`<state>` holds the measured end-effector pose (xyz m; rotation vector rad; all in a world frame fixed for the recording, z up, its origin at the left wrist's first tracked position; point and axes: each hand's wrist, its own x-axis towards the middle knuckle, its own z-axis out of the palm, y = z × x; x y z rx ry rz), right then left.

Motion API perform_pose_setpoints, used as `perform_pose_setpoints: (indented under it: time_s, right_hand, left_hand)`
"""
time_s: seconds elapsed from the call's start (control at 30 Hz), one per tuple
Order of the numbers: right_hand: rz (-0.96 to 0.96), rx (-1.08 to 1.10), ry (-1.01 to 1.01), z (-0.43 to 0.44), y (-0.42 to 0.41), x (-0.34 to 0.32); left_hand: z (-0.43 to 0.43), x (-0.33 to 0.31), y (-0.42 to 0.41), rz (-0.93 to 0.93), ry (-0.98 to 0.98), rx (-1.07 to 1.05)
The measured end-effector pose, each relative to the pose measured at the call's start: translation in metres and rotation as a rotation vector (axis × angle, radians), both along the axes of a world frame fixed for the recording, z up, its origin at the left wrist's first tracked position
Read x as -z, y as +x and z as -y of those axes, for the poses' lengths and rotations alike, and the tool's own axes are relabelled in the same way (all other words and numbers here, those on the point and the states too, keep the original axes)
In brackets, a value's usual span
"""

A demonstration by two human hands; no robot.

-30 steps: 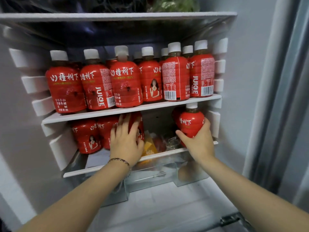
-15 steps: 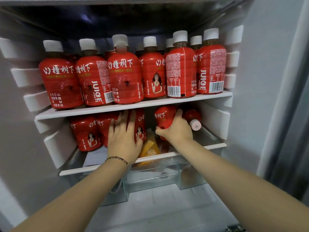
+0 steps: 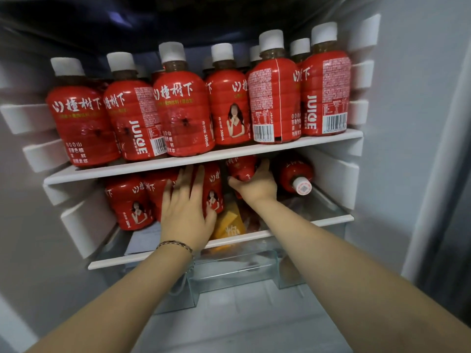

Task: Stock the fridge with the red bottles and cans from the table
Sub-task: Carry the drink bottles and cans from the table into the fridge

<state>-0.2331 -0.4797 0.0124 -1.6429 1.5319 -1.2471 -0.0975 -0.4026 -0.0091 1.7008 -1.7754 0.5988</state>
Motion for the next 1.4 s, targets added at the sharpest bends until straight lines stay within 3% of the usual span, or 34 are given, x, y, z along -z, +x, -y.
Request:
perform_pose_setpoints:
  time_s: [0.37,0.47,0.63,0.77,1.0,1.17,1.4]
  right_hand:
    - [0.084,0.008,0.019,-0.002,-0.007,0.011]
    - [0.041,0.005,0.041,-0.003,-0.007,0.011]
    - [-0.214,0.056,0.099,-0.006,0.000,0.012]
    - [-0.172,0.155,0.013,-0.015,0.001,0.016]
    - [-0.422,-0.002,0.151,0.011,0.021,0.010]
    - [-0.561,-0.314,0.221,0.014,0.030,0.006]
    - [-0.521,-0.293,0.162,0.032,0.026,-0.004]
  left_hand:
    - [-0.002,-0.001,-0.001,0.028,0.018,-0.011]
    - [0.000,-0.002,-0.003,0.027,0.020,-0.022]
    - [0.009,-0.006,-0.012,-0.034,-0.087,-0.041]
    - [0.012,0.001,-0.009,-0.062,-0.126,-0.016]
    - [0.014,0.002,-0.008,-0.082,-0.151,-0.001]
    - [0.013,0.001,-0.008,-0.088,-0.141,0.003]
    - [0.011,0.000,-0.009,-0.098,-0.141,0.012]
